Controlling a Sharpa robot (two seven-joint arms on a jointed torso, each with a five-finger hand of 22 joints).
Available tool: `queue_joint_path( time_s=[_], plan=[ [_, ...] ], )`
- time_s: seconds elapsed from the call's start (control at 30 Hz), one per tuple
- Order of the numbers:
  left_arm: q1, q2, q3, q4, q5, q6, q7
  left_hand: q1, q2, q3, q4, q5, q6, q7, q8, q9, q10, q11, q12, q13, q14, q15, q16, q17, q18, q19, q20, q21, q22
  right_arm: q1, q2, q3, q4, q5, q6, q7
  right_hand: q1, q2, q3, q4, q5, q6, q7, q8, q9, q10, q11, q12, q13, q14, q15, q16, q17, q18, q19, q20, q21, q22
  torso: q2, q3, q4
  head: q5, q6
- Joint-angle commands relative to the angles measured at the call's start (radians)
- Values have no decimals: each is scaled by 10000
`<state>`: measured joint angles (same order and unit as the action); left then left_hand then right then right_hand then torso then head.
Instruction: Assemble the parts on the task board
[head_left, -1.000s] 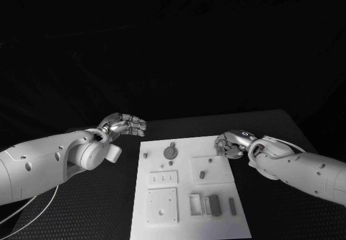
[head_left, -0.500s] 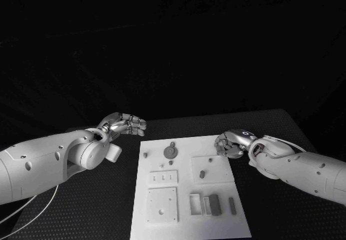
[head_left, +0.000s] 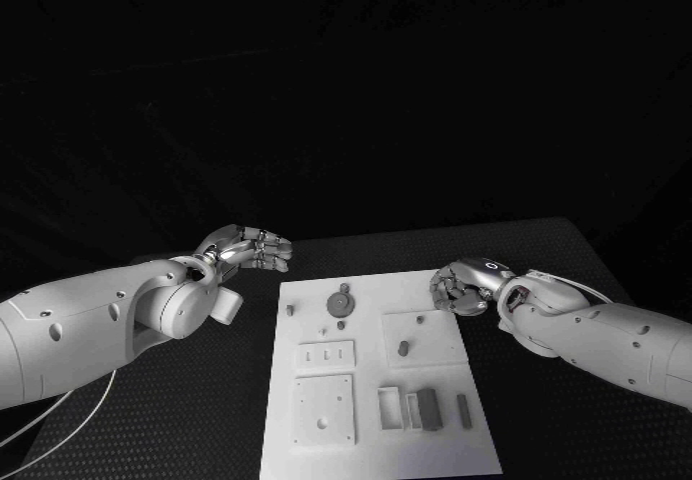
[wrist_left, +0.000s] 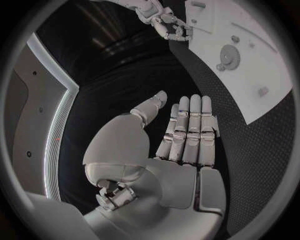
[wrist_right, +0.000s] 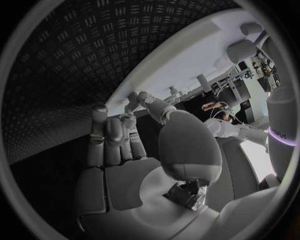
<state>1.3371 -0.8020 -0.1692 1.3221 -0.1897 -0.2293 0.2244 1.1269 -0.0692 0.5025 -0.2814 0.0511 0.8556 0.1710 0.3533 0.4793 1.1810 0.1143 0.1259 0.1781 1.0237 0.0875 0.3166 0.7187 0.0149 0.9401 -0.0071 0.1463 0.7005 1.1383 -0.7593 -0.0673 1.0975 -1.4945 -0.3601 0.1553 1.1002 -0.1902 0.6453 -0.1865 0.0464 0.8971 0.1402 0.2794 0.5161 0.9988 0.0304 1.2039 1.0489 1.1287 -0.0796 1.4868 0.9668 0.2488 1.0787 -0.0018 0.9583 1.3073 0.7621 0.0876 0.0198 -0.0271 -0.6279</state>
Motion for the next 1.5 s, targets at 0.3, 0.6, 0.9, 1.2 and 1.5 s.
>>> queue_joint_path(
  time_s=[0.3,0.6,0.9,1.2,1.5],
  plan=[
    [6,23,6,-2,-19,141,52,-90,-3,-41,-3,20,-47,46,-68,-16,-23,44,-49,14,-10,75,-42,19,6,21,17,-69,17,-10,19,-1,17,-69,75,123,118,150,26,-14,40,124,15,41,45,-32,4,25,-14,-39,50,26,-24,130,-17,-32,-20,183,-3,-1,7,-9,-26],
    [6,4,6,12,-19,133,54,-92,2,-38,-1,20,-47,47,-67,-16,-23,45,-51,15,-9,75,-45,24,6,22,18,-71,19,-10,-8,-1,-15,-277,51,91,152,815,-64,-312,41,1167,-377,604,348,25,-350,31,-47,-40,-259,62,-65,130,-58,-20,24,205,0,-2,10,-17,-41],
    [6,3,6,6,-19,149,56,-94,8,-35,0,20,-45,47,-65,-14,-21,45,-52,18,-6,74,-48,29,7,25,18,-72,21,-10,-3,0,12,-384,-35,74,142,1065,28,-398,42,1570,-579,846,526,126,-546,16,-78,176,-440,128,138,130,4,-34,58,192,-4,4,6,-20,-64],
    [8,4,7,33,-69,89,-256,-103,29,-29,9,20,-37,45,-60,-11,-17,44,-54,23,-1,74,-53,40,7,30,18,-73,26,-5,-18,5,256,-294,-223,-71,143,1091,41,-457,42,1577,-589,860,551,161,-562,11,-88,214,-463,143,162,130,27,-51,65,188,-10,0,-14,-28,-18],
    [38,49,27,229,-752,3,-1408,-1039,-63,-345,587,5,208,-62,49,36,147,-28,-19,88,123,34,-64,158,12,106,-18,-68,94,570,-20,89,1222,-963,490,-1500,166,1114,67,-558,42,1581,-586,869,574,188,-561,-9,-103,216,-475,142,138,130,40,-76,63,182,-79,-41,-70,-6,170]
  ],
)
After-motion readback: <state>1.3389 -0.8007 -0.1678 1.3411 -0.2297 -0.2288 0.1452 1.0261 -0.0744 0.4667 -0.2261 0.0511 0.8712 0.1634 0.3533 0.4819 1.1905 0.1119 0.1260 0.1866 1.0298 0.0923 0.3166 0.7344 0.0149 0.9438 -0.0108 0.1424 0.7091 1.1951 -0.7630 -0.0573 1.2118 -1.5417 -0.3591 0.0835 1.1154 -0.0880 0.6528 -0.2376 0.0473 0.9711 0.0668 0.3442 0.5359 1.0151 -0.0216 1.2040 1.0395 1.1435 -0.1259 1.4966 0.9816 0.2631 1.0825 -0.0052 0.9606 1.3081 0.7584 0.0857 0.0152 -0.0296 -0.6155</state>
